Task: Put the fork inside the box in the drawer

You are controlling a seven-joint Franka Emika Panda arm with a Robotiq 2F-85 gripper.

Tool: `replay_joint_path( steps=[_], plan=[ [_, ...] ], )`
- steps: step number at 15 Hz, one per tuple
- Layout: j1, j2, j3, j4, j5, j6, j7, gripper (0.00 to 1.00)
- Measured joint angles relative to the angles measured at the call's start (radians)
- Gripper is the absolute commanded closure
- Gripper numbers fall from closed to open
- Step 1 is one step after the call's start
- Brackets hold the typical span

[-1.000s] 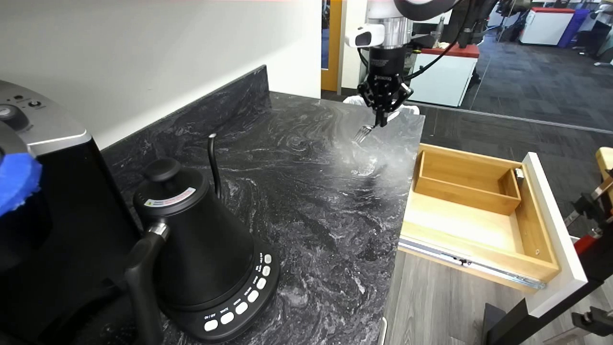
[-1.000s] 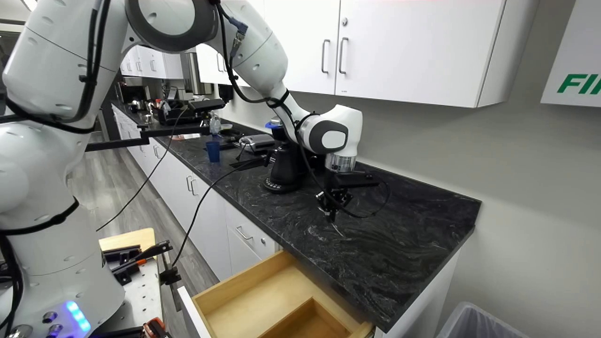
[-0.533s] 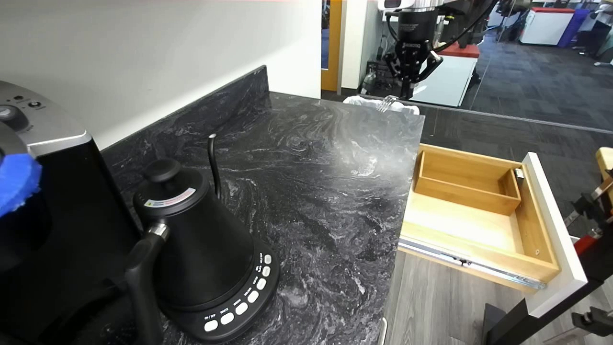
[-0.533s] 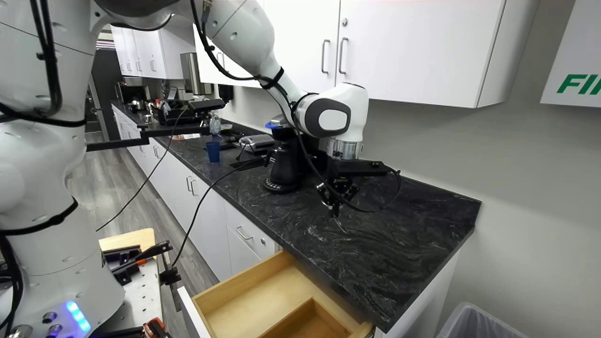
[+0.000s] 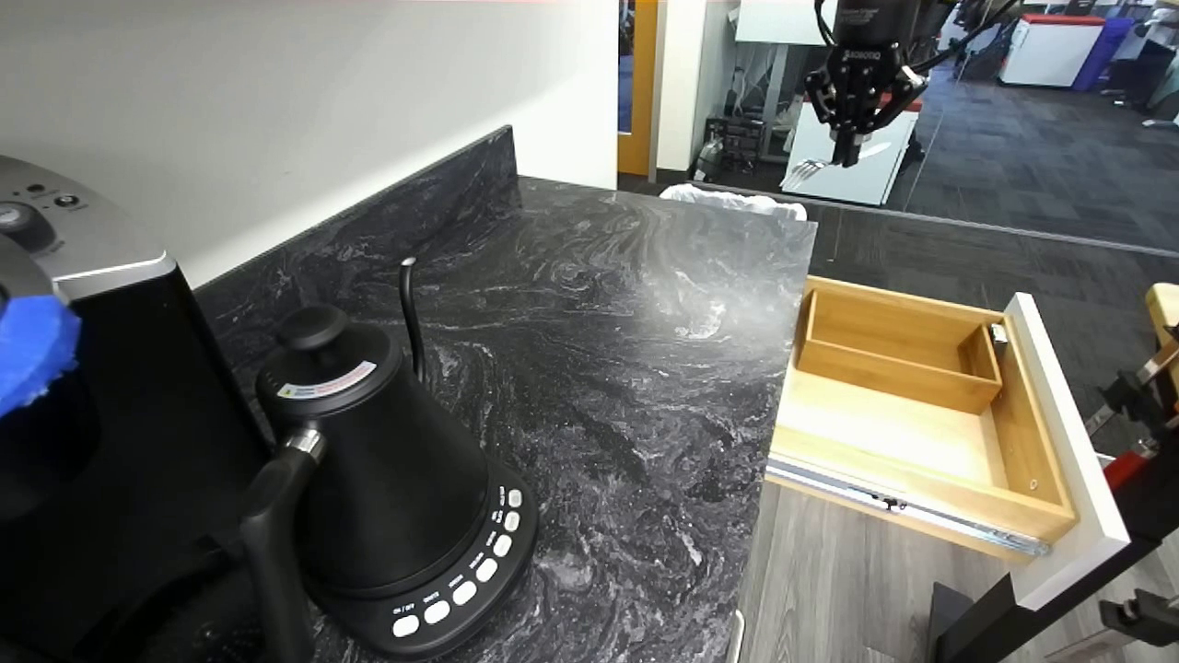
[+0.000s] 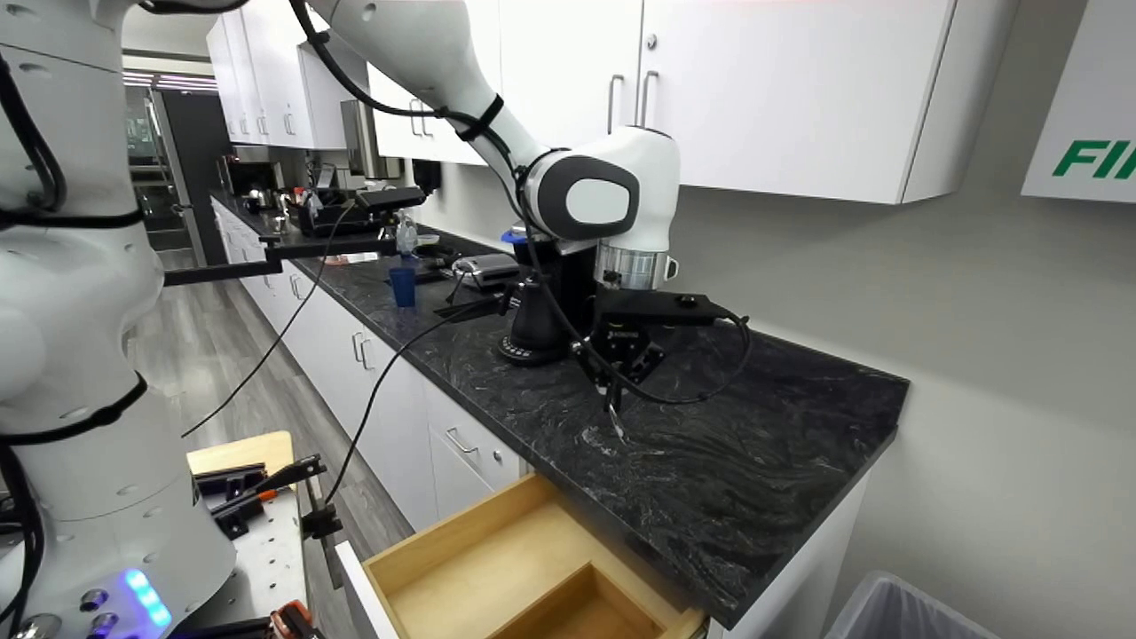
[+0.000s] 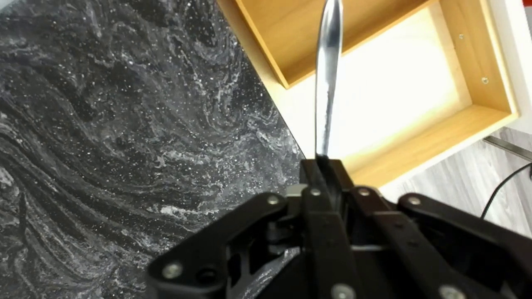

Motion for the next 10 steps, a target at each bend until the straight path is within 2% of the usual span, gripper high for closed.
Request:
replay_joint_path(
  steps=[4,10],
  plan=[
    [0.047,-0.043,0.004,-0.095,-0.014,0.072,0.182,0.97],
    [0.147,-0.122,0.024,-0.264,-0.120,0.218,0.587,0.98]
  ],
)
